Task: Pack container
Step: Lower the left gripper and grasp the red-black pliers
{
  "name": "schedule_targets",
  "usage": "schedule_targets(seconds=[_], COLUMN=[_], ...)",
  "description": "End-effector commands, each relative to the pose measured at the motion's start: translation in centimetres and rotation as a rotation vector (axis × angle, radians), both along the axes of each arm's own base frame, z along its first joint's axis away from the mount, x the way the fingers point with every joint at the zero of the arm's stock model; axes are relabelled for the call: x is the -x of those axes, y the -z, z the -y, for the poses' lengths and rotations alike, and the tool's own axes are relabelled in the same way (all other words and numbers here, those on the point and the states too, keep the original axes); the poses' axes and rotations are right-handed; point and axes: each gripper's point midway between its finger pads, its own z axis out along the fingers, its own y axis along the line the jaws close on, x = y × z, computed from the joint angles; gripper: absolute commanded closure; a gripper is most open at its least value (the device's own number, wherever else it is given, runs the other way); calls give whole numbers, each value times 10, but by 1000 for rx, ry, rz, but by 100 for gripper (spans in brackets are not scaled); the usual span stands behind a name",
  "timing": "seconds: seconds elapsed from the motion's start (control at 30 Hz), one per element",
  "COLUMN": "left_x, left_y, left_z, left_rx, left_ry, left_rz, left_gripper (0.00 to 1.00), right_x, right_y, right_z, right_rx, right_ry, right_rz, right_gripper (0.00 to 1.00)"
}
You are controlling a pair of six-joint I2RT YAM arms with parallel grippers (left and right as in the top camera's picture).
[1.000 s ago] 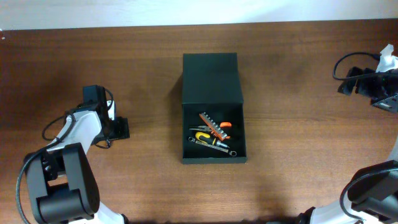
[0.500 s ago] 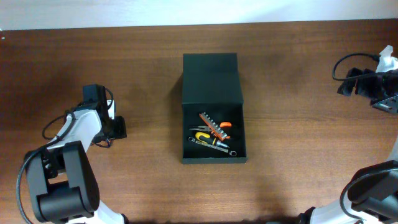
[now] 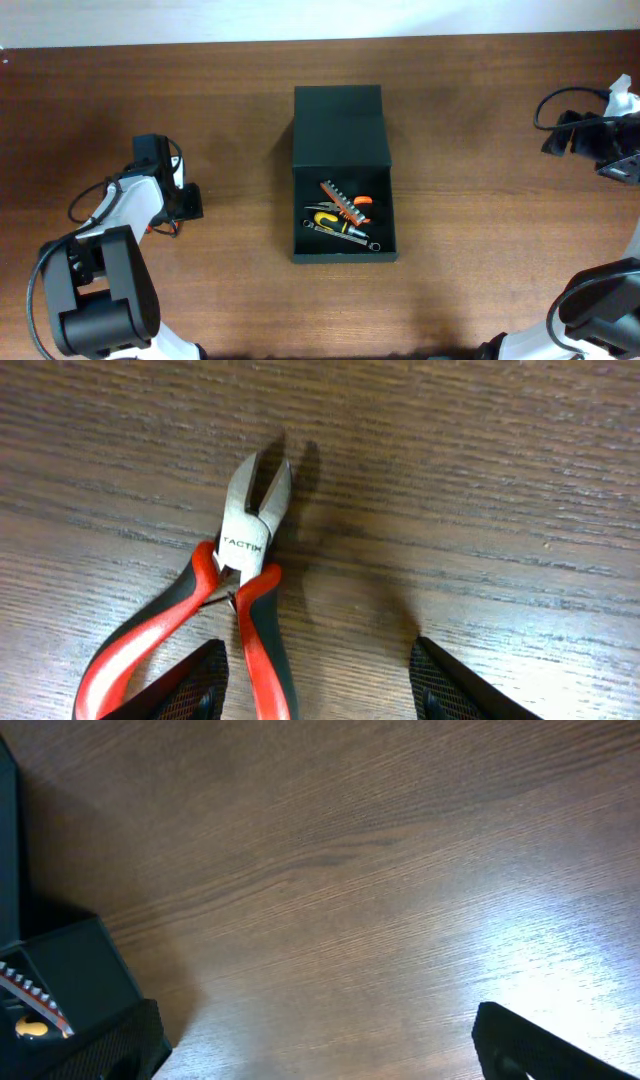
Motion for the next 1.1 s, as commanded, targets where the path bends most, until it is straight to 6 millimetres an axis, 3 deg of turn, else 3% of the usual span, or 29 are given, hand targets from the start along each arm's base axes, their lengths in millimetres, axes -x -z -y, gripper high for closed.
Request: schedule_targets(seconds=[0.0, 0.17, 0.43, 0.9, 1.07], left_x=[8, 16, 22, 32, 42], left_y=[21, 33, 34, 36, 43], left_z=[-2, -1, 1, 2, 4], left_rx=[5, 16, 20, 21, 26], left_ry=[-11, -11, -11, -12, -11], left_rz=[-63, -107, -132, -165, -189], left_gripper=[40, 40, 48, 48, 55], right_x=[1, 1, 2, 6, 6], right_y=[2, 2, 3, 3, 3], right_z=[-2, -2, -2, -4, -4], right_rx=[-18, -18, -20, -27, -28], right_ry=[8, 8, 8, 8, 9], right_rz=[-6, -7, -10, -24, -27], right_gripper=[1, 1, 1, 1, 1])
